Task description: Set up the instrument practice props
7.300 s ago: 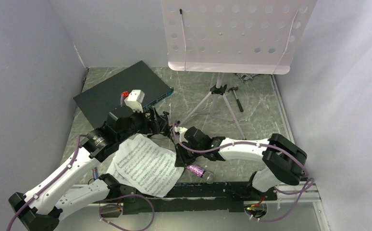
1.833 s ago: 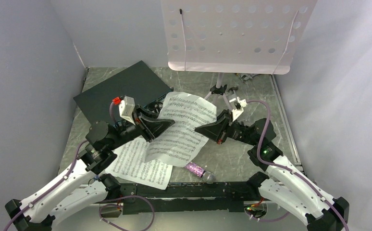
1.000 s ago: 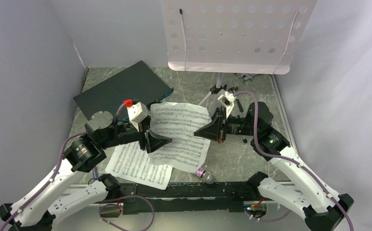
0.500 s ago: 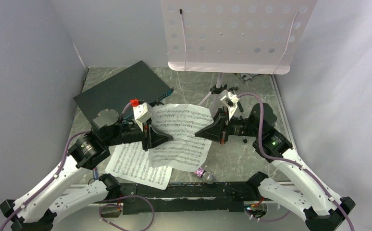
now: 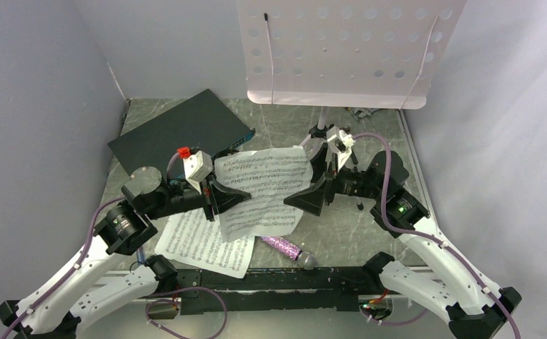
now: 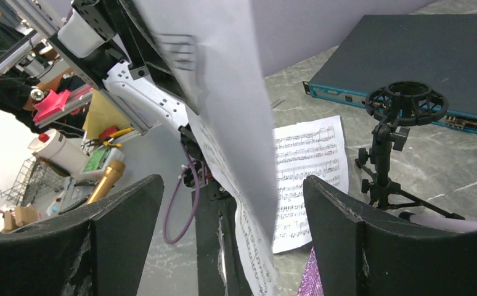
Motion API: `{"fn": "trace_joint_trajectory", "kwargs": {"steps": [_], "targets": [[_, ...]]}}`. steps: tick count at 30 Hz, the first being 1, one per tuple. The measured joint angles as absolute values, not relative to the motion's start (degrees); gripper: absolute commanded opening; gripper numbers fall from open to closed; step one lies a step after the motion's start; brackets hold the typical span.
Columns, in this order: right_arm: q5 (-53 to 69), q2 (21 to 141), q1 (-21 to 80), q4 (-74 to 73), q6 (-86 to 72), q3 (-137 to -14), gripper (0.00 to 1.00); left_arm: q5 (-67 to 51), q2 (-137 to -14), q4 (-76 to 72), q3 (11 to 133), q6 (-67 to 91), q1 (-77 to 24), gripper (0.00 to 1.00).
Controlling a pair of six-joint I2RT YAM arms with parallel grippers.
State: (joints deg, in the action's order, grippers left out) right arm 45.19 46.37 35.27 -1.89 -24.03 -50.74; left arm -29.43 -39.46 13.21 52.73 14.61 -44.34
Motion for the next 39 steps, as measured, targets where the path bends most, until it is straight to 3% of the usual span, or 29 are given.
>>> {"fn": "trace_joint_trajectory", "kwargs": {"steps": [10,22,26,32,33,39], "targets": [[46.2,46.9,35.2,6.4,-27.4,-48.8,0.70,-28.8,-40.0,8.3,55.7,15.0,-44.3,0.03],[50.0,47.6,35.3,16.6,-32.1,-48.0,0.69,-30.2,-41.1,6.7,56.7,16.1,-44.3,0.03],[51.4,49.4,35.3,17.4,-32.7,-48.0,0.52,-30.3,-41.1,6.6,56.7,16.3,-44.3,0.02],[51.5,50.6,35.3,16.6,-32.4,-48.0,0.04,-30.5,-41.3,6.7,56.7,16.4,-44.3,0.05],[51.4,50.5,35.3,16.4,-32.5,-48.0,0.00,-30.5,-41.2,6.7,56.7,16.4,-44.3,0.08],[50.0,49.5,35.3,13.9,-30.8,-48.3,0.00,-29.7,-41.1,7.2,56.7,16.2,-44.3,0.37]]}}
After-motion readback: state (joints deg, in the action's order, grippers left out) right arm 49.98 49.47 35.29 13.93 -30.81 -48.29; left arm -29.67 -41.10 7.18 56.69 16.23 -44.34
